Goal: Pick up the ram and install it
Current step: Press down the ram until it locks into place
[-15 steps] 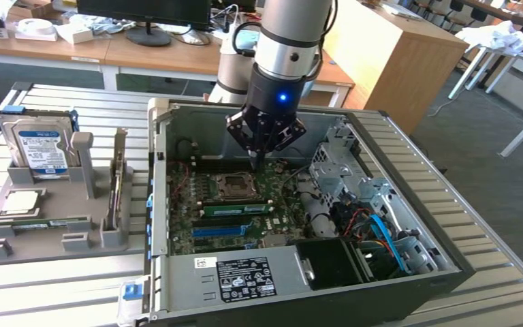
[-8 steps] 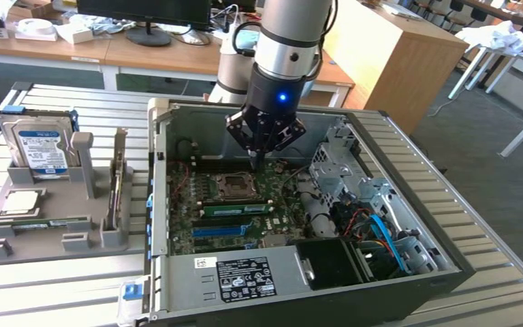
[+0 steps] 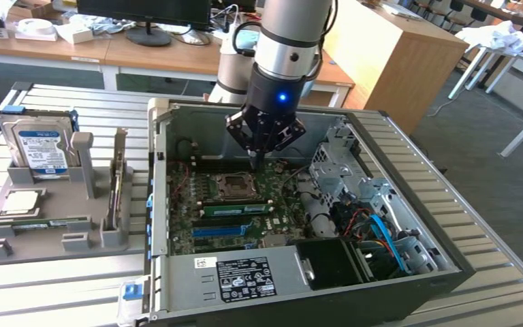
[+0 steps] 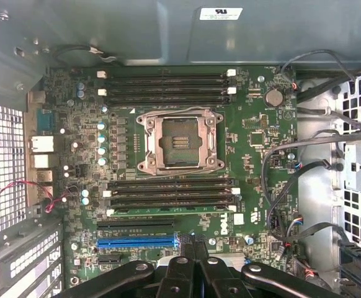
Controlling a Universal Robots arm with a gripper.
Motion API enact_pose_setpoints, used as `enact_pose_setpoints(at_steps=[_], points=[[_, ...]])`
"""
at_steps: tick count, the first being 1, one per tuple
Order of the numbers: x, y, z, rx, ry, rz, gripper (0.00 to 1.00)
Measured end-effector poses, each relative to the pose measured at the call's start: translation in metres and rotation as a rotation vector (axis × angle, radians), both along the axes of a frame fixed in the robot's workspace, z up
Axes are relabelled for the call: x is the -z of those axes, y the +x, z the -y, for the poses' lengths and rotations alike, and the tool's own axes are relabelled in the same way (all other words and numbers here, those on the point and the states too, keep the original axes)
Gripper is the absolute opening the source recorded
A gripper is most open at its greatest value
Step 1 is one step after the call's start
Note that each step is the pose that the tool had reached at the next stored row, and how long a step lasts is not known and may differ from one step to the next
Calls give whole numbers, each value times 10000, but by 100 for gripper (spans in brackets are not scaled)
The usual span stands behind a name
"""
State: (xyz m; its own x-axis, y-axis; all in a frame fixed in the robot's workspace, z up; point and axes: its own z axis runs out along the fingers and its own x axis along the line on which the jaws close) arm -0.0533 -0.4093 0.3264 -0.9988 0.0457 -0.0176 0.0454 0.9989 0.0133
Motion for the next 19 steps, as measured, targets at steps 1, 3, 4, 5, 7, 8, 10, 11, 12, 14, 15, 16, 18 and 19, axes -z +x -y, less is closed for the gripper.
enact_pose_setpoints(at_steps=[1, 3, 4, 5, 7, 8, 10, 11, 12, 14, 15, 16, 18, 19], points=[[-1, 0, 0, 0, -1, -177, 10], [-1, 2, 1, 0, 7, -536, 10], [-1, 2, 1, 0, 6, -653, 10], [-2, 2, 1, 0, 5, -680, 10], [-2, 2, 1, 2, 5, -689, 10], [-1, 2, 1, -6, 7, -693, 10], [0, 2, 1, -236, 1, -697, 10], [0, 3, 1, -330, -1, -697, 10], [0, 3, 1, -336, -3, -697, 10], [0, 3, 1, -337, -4, -697, 10], [-1, 3, 1, -338, -4, -697, 10], [-1, 3, 1, -337, -4, -697, 10], [0, 3, 1, -339, -4, -637, 10], [0, 3, 1, -339, -6, -572, 10]])
